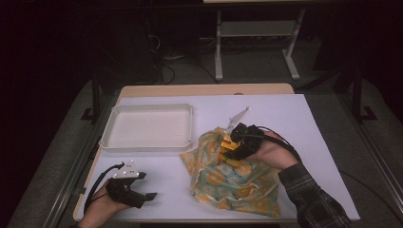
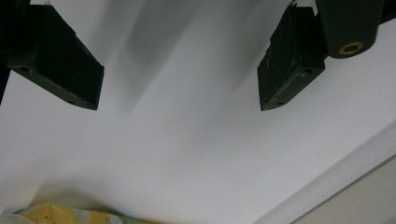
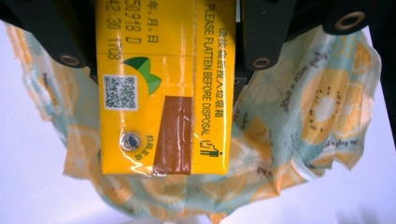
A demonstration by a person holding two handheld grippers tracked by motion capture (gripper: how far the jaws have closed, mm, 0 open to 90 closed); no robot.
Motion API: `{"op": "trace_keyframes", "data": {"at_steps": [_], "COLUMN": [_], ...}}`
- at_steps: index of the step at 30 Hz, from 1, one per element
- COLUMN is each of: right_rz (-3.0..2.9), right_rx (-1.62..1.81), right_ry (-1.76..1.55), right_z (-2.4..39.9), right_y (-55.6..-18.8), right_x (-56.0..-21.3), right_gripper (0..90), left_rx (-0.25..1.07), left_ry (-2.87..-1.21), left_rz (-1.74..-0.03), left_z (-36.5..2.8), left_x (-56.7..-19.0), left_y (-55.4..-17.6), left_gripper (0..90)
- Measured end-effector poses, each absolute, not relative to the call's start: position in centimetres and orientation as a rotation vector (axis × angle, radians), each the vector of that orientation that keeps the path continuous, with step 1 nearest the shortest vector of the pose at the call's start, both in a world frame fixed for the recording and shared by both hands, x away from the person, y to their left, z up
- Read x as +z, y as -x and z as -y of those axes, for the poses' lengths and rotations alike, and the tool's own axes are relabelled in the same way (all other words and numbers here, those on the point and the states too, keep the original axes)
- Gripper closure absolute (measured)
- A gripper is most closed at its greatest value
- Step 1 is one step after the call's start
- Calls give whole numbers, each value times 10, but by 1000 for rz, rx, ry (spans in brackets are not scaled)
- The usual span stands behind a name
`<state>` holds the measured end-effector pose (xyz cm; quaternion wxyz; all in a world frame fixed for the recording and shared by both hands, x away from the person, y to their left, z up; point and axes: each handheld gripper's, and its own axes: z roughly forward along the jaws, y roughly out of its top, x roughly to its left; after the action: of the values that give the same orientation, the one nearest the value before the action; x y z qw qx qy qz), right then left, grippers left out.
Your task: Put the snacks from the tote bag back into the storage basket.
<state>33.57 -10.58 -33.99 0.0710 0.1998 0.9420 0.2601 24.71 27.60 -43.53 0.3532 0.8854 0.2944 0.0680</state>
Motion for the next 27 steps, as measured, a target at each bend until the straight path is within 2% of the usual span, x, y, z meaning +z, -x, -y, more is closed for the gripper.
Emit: {"op": "trace_keyframes", "data": {"at_steps": [27], "right_rz": [-2810], "right_rx": [890], "right_ry": [-555], "right_z": [74], "right_y": [-358], "right_x": [-300], "right_gripper": [543], "left_rx": [178], "left_ry": [-2283], "left_rz": [-759], "left_z": [-276], "left_x": [-436], "left_y": [-247], "left_gripper": [141]}}
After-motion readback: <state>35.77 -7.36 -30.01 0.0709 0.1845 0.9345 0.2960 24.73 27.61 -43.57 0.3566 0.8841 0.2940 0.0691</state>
